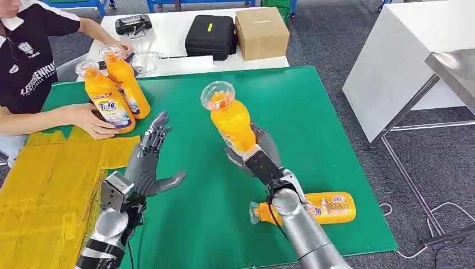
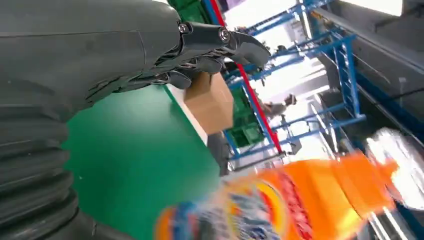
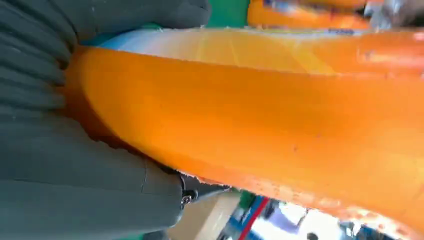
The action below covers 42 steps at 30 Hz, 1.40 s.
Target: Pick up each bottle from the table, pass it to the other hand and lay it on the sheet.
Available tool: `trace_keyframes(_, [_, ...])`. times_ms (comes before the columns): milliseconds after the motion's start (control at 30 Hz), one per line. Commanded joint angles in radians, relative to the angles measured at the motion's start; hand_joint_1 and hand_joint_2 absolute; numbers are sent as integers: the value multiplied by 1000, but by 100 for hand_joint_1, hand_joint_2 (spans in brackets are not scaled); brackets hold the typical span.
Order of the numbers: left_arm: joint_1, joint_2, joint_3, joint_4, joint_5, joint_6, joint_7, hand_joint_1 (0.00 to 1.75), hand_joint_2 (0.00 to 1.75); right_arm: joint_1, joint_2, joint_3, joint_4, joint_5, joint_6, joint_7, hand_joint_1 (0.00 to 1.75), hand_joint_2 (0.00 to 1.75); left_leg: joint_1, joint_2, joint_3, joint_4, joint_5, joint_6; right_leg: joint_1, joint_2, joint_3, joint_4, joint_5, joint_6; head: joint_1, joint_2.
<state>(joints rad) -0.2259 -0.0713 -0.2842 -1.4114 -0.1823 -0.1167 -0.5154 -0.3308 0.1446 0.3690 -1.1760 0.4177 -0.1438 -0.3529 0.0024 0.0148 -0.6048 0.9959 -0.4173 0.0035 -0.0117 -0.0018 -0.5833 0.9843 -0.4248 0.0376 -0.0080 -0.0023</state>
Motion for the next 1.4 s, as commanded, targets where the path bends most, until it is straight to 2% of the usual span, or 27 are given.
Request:
trace_keyframes(33, [-82,9,-72,95,19,-7,16,0,175,-70,30,128,197,-3,12,-15,175,175,1,-1,2,0,-1,0,1,0,3,-1,0,-1,0,0])
trace_keyframes(400, [-109,4,-91,131,47,7,31,0,175,-77,56,229,270,32,21,-36,175,175,0,-1,2,0,-1,-1,0,0,3,-1,0,-1,0,0])
trace_keyframes(567, [-110,4,-91,134,47,7,31,0,175,-77,57,233,269,34,18,-34,175,175,-1,-1,1,0,0,0,-1,0,1,0,0,-1,0,0])
trace_keyframes(867, [-141,4,-94,220,57,10,63,0,175,-45,45,325,142,113,-76,-39,175,175,1,-2,3,1,-1,-1,1,-1,4,0,-1,-2,0,0])
trace_keyframes(1000, [-149,2,-91,240,86,-9,71,0,175,-50,41,335,143,104,-93,-30,175,175,0,-3,3,1,-1,0,0,-1,3,-1,-1,-1,0,0])
trace_keyframes(1033, [-150,1,-86,244,97,-13,72,23,175,-50,40,332,146,100,-97,-30,175,175,0,-2,2,0,0,0,0,-1,2,-1,0,-1,0,0])
trace_keyframes(1067, [-148,-2,-79,243,106,-12,69,175,175,-50,39,331,148,98,-99,-31,175,175,0,-1,3,0,-1,0,0,0,4,-1,-1,-1,0,0])
trace_keyframes(1400, [-132,-23,-36,215,160,9,61,175,175,-44,33,326,145,86,-110,-31,175,175,0,-1,3,1,-1,0,0,0,3,0,-1,-1,0,0])
